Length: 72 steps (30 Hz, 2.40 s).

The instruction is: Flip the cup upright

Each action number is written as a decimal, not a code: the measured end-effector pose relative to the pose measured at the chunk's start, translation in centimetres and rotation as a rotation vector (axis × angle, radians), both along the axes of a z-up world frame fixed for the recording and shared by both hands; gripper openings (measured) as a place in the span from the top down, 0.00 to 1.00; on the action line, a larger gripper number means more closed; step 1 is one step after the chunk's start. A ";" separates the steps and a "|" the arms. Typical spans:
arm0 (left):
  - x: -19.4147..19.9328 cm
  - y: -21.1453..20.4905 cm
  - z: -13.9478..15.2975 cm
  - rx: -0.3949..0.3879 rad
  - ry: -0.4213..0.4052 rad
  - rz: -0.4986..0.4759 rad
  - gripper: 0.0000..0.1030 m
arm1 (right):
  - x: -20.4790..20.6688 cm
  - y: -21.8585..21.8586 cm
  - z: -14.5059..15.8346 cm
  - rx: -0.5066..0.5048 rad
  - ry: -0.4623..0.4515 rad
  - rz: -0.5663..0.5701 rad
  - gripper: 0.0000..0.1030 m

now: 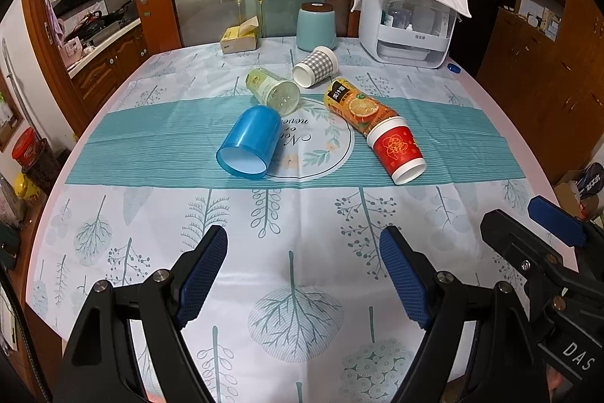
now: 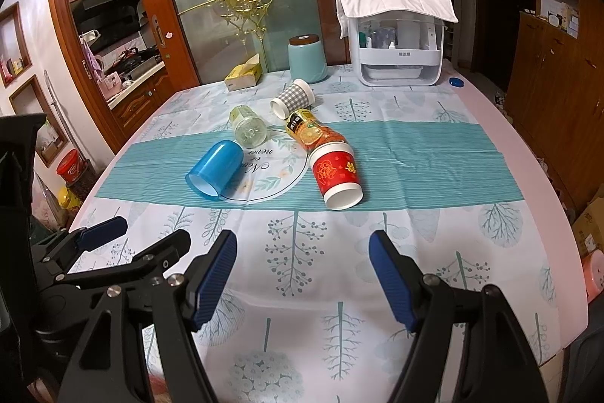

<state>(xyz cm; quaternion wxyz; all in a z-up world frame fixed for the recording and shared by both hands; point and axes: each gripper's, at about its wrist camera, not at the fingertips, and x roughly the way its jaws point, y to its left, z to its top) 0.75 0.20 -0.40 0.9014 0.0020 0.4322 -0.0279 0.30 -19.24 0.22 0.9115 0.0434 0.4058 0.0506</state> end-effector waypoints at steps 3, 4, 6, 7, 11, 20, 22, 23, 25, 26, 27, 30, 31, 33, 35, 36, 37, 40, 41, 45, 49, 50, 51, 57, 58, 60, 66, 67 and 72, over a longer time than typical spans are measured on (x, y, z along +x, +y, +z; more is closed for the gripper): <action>0.2 0.0 0.0 0.005 0.001 0.004 0.21 | 0.1 0.1 -0.2 0.001 0.001 0.000 0.29; 0.2 0.0 0.0 0.005 0.002 0.005 0.21 | 0.1 0.1 -0.3 0.000 0.002 0.001 0.29; 0.4 0.0 -0.1 0.004 0.005 0.008 0.21 | 0.3 0.4 -0.4 -0.001 0.002 0.001 0.29; 0.4 0.0 -0.1 0.005 0.006 0.009 0.21 | 0.3 0.3 -0.3 0.000 0.002 0.001 0.29; 0.6 0.3 -0.3 0.006 0.012 0.011 0.21 | 0.4 0.3 -0.4 0.001 0.006 0.001 0.29; 0.8 0.6 -0.4 0.006 0.011 0.015 0.21 | 0.9 1.0 -0.7 0.003 0.008 0.003 0.29; 0.9 0.6 -0.5 0.010 0.012 0.016 0.21 | 1.0 1.2 -0.7 0.000 0.005 0.004 0.29; 1.0 0.6 -0.5 0.010 0.013 0.017 0.21 | 1.0 1.1 -0.7 -0.002 0.004 0.005 0.29; 1.1 0.6 -0.4 0.007 0.014 0.015 0.21 | 1.2 1.1 -0.5 -0.005 0.002 0.009 0.29; 1.0 0.6 -0.4 0.005 0.014 0.014 0.21 | 1.4 1.3 -0.5 -0.010 0.000 0.014 0.29; 1.2 0.7 -0.4 0.001 0.013 0.015 0.21 | 1.4 1.1 -0.4 -0.013 -0.002 0.018 0.29; 1.5 0.9 0.1 0.000 0.002 0.020 0.21 | 1.5 1.3 0.1 -0.031 -0.017 0.027 0.29; 1.6 0.9 0.3 0.003 -0.002 0.021 0.21 | 1.6 1.3 0.2 -0.036 -0.023 0.030 0.29; 1.9 1.0 0.8 0.008 -0.010 0.024 0.21 | 1.9 1.2 0.7 -0.033 -0.029 0.033 0.29; 2.2 1.1 1.1 0.010 -0.019 0.025 0.21 | 2.2 0.9 1.0 -0.020 -0.027 0.039 0.29; 2.5 1.1 1.3 0.010 -0.021 0.025 0.21 | 2.4 0.9 1.1 -0.015 -0.027 0.043 0.29; 2.7 1.2 1.5 0.010 -0.023 0.024 0.21 | 2.6 0.8 1.2 -0.014 -0.027 0.046 0.29; 3.4 1.4 1.8 0.005 -0.020 0.025 0.21 | 3.2 0.8 1.6 -0.018 -0.028 0.053 0.29; 3.6 1.5 1.9 0.005 -0.019 0.027 0.21 | 3.4 0.7 1.8 -0.012 -0.027 0.058 0.29; 4.4 1.9 2.2 -0.004 -0.022 0.040 0.21 | 4.1 0.7 2.1 -0.010 -0.029 0.065 0.29; 5.1 2.0 2.1 0.003 -0.013 0.048 0.21 | 4.7 0.6 2.4 -0.013 -0.033 0.067 0.29; 5.3 2.0 2.0 0.005 -0.009 0.049 0.21 | 5.0 0.4 2.4 -0.005 -0.030 0.067 0.29; 5.5 2.1 1.9 0.007 -0.004 0.050 0.21 | 5.2 0.4 2.4 -0.003 -0.028 0.064 0.29; 6.8 2.8 1.0 -0.009 0.029 0.080 0.21 | 6.6 -0.1 2.0 -0.014 -0.019 0.040 0.29; 7.1 3.0 0.7 -0.013 0.038 0.086 0.21 | 6.7 -0.1 1.9 -0.016 -0.017 0.040 0.29; 7.4 3.2 0.2 -0.016 0.053 0.090 0.21 | 7.1 -0.1 1.6 -0.027 -0.012 0.041 0.29; 8.8 3.0 -1.3 0.013 0.077 0.098 0.16 | 8.8 -0.2 0.2 -0.065 0.019 0.048 0.28; 9.1 3.0 -1.6 0.015 0.082 0.095 0.14 | 9.2 -0.3 -0.2 -0.072 0.028 0.047 0.28; 10.4 2.6 -3.6 0.030 0.122 0.087 0.14 | 12.1 -0.8 -3.5 -0.092 0.129 0.047 0.28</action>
